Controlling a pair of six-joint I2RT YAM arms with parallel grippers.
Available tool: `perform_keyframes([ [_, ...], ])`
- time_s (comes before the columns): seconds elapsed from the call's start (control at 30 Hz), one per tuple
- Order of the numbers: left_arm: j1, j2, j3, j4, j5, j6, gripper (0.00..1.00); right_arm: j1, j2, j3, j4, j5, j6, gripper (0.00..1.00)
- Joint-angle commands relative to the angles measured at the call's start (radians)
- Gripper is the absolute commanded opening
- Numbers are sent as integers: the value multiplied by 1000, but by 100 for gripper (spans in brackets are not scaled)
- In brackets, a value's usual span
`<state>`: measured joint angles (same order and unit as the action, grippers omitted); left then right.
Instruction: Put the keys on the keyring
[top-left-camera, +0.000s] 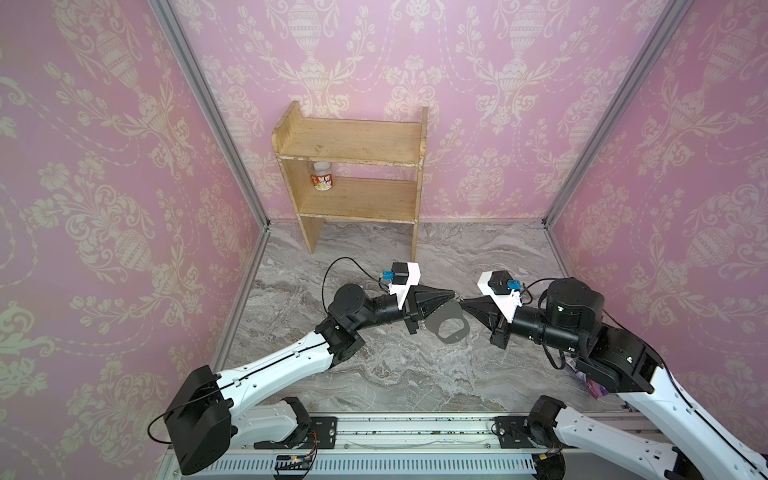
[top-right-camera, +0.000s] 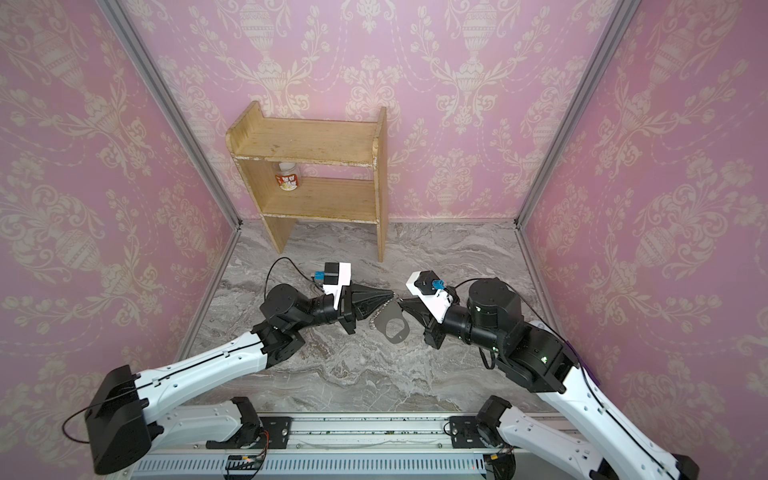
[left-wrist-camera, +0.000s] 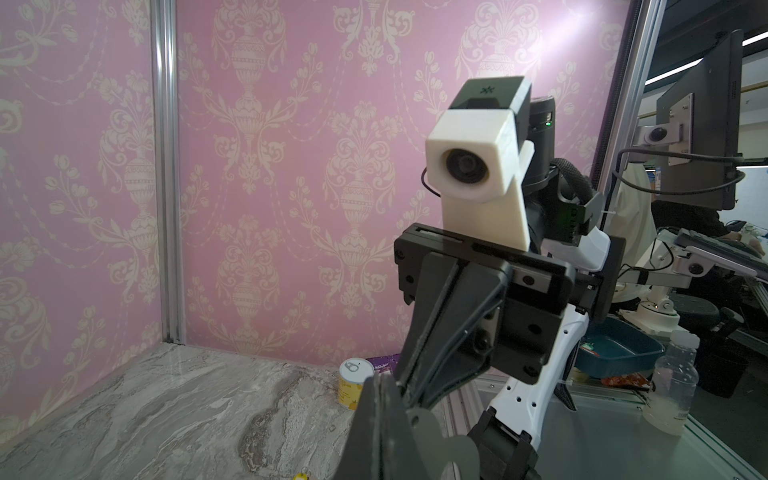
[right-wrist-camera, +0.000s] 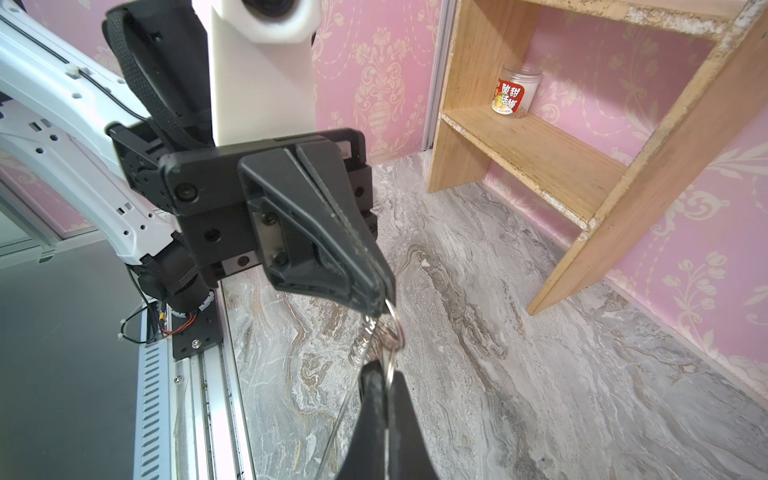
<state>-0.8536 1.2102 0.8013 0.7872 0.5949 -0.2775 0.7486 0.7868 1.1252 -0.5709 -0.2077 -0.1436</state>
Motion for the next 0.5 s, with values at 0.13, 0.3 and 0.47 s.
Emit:
perform_keyframes([
  [0.13, 1, -35, -2, -69, 2, 69, 0, -2, 5, 86, -75, 88, -61, 0],
  [0.3, 2, -28, 1, -85, 19, 77, 0, -1, 25, 100, -74, 78, -79, 0],
  [0.47, 2, -23, 11, -80, 25, 74, 0, 8, 56, 109, -84, 50, -96, 0],
])
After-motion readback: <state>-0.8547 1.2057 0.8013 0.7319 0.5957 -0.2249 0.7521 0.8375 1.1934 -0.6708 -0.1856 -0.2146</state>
